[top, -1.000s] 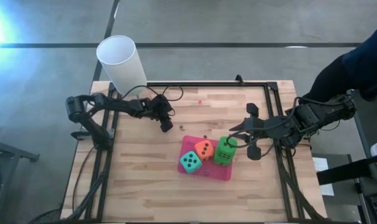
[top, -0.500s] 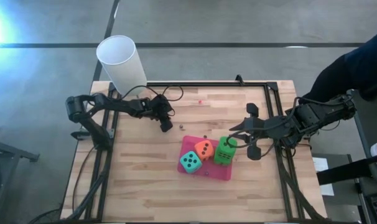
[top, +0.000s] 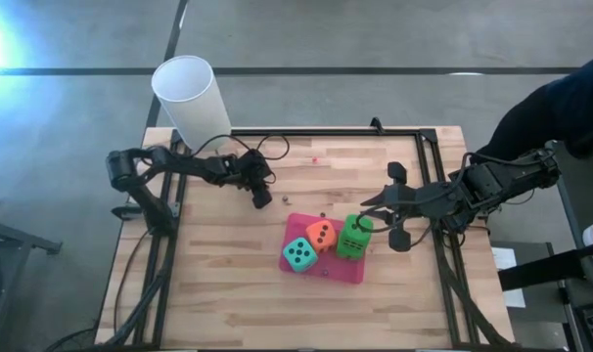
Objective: Pick & Place Dice
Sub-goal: Put the small orange dice into the pink bin
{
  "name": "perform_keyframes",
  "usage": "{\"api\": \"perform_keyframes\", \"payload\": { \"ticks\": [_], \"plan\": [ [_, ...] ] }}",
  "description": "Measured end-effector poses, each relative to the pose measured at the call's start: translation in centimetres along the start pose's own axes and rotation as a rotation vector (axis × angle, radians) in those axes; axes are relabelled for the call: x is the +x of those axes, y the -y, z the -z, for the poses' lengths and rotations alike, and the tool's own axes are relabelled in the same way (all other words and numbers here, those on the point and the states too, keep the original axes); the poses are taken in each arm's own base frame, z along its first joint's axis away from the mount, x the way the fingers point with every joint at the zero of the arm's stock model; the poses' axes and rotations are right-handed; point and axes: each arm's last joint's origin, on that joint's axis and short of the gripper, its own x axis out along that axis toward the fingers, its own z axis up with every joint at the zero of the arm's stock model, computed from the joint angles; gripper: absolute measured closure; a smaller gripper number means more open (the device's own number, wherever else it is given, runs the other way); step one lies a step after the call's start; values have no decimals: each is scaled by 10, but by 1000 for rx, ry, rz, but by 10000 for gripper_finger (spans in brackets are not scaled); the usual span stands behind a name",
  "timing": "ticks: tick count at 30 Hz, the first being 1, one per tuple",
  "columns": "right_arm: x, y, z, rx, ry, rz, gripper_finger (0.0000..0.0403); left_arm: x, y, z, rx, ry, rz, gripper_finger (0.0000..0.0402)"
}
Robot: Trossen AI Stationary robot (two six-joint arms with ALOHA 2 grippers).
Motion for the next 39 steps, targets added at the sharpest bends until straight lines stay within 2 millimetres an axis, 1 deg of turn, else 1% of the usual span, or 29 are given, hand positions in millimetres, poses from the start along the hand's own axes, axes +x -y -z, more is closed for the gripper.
{"api": "perform_keyframes", "payload": {
  "ticks": [5,8,11,14,17,22,25,28,34,39],
  "plan": [
    [0,0,0,0,0,0,316,-4,0,-1,1,8,1,355],
    [0,0,0,0,0,0,314,-11,1,-5,1,28,2,357],
    [0,0,0,1,0,0,316,-25,4,-11,7,81,44,357],
    [0,0,0,0,0,0,322,-42,10,-20,11,151,162,357],
    [0,0,0,0,0,0,327,-57,22,-26,10,198,293,357],
    [0,0,0,0,0,0,333,-70,57,-29,95,229,397,357],
    [0,0,0,-3,0,0,332,-70,80,-27,153,222,431,357],
    [0,0,0,-3,0,0,327,-68,94,-25,171,207,453,357],
    [0,0,0,-3,0,0,317,-60,109,-23,179,212,482,351],
    [0,0,0,-4,-1,-1,314,-49,115,-23,165,208,492,351]
  ]
}}
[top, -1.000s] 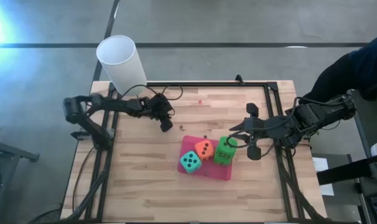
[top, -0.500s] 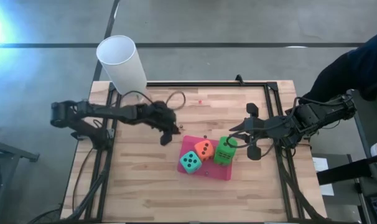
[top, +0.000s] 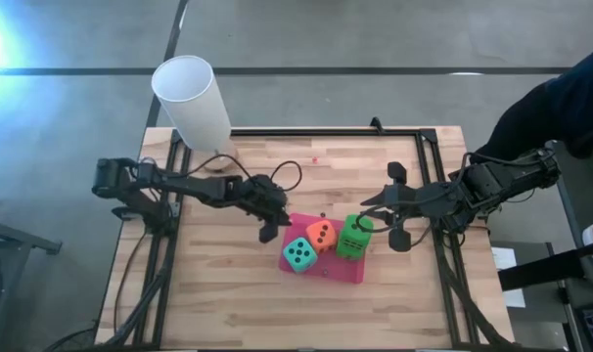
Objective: Pick & Place Dice
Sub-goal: Put the small orange dice into the pink bin, then adjust the pink bin
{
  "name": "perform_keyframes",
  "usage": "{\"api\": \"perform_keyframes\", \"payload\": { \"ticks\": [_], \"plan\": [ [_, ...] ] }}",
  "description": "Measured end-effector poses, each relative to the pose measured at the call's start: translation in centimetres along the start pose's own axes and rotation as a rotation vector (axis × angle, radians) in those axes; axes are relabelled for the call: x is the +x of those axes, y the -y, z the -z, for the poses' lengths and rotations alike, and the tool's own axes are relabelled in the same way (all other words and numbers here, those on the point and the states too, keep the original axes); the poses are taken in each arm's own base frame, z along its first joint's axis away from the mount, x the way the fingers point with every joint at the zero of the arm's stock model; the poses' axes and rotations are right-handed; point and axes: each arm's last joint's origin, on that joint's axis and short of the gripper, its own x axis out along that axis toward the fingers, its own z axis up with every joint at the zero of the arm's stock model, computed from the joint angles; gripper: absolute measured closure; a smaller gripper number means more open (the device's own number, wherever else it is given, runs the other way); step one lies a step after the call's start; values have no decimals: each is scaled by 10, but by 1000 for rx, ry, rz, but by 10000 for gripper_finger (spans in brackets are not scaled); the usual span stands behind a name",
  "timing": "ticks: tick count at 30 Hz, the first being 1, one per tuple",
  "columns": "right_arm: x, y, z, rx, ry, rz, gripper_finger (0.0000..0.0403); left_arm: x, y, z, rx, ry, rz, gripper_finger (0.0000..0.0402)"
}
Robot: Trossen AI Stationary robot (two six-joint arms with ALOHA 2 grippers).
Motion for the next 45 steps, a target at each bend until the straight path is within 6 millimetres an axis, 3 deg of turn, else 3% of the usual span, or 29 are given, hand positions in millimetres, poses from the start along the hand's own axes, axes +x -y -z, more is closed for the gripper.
{"api": "perform_keyframes", "payload": {
  "ticks": [13,27,38,45],
  "plan": [
    [0,0,0,0,0,0,333,7,-2,4,-11,-21,-10,289],
    [0,0,0,0,0,0,314,8,-3,5,28,-27,-46,221],
    [0,0,0,0,1,0,329,5,-7,0,34,-16,-66,206],
    [0,0,0,1,1,0,334,-8,-30,-9,-3,-71,-154,215]
  ]
}}
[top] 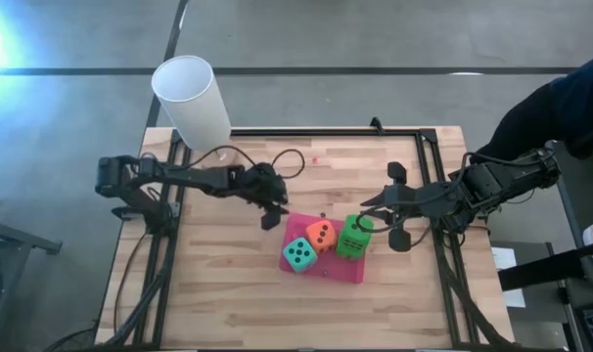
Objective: Pick & Place Dice
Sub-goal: Adjust the pink bin
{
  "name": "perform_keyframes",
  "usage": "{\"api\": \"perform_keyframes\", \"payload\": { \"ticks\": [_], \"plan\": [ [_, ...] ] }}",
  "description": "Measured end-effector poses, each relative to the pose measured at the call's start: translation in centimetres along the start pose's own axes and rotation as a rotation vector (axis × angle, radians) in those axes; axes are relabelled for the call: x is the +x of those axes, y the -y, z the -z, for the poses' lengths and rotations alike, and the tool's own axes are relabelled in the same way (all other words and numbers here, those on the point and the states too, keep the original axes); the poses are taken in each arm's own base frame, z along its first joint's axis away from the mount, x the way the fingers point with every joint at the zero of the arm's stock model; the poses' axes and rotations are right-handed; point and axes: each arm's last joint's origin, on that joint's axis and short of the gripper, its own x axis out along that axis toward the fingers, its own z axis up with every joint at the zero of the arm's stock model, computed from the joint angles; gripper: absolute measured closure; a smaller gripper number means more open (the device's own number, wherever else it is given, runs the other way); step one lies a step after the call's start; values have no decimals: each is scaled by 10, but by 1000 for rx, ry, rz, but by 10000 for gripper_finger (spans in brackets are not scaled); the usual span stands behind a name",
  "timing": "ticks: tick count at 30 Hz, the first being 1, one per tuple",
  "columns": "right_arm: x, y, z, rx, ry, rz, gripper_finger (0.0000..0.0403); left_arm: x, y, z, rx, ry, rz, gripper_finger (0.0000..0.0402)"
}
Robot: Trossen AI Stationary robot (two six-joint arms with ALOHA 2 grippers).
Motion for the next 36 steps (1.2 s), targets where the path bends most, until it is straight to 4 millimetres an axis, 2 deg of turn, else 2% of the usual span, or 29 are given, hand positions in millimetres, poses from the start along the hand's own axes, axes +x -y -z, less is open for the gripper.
{"api": "perform_keyframes", "payload": {
  "ticks": [6,10,19,26,36],
  "plan": [
    [0,0,0,2,0,0,326,-5,-24,-1,-111,5,-66,231],
    [0,0,0,1,0,0,319,-4,-35,-5,-94,54,-142,241],
    [0,0,-1,7,6,-1,314,27,-41,8,-63,-21,-110,260],
    [0,0,-2,13,21,-4,326,29,-29,4,70,15,-30,274],
    [0,0,-2,10,20,-4,327,36,6,6,164,7,52,282]
  ]
}}
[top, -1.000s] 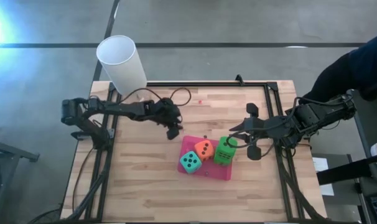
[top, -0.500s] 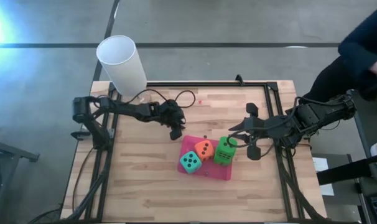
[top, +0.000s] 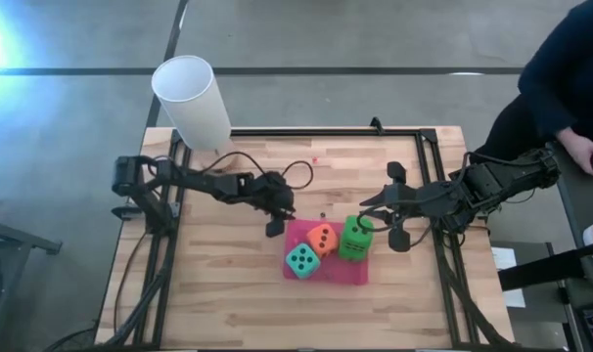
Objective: Pick & Place Dice
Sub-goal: Adjust the pink bin
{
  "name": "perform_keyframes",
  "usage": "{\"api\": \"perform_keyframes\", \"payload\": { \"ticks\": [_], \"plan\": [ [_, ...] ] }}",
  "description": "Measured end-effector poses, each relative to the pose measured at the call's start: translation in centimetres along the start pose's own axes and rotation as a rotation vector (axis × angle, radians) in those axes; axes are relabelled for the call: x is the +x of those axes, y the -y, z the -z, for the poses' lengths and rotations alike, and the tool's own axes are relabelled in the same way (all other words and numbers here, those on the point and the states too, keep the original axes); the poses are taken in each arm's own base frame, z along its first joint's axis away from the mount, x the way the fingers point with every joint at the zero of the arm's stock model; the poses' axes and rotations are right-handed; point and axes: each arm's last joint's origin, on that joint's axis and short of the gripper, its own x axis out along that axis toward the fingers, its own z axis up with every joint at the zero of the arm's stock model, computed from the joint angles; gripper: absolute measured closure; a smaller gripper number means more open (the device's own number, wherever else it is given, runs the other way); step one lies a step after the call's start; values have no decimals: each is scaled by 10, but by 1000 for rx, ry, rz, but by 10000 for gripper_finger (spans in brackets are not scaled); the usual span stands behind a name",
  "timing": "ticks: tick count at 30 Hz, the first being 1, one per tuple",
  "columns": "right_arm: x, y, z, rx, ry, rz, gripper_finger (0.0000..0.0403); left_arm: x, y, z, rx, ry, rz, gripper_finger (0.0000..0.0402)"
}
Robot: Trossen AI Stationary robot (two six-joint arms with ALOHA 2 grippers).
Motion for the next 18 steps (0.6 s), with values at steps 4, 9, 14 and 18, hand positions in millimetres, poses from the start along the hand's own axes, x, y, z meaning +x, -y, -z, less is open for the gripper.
{"api": "perform_keyframes", "payload": {
  "ticks": [4,9,14,18],
  "plan": [
    [0,0,0,0,0,0,319,3,13,0,29,-5,31,282],
    [0,0,0,0,0,0,313,4,23,0,17,-6,49,282],
    [0,0,0,0,0,0,314,6,36,0,36,-11,78,282],
    [0,0,0,0,0,0,321,7,42,0,47,-12,92,283]
  ]
}}
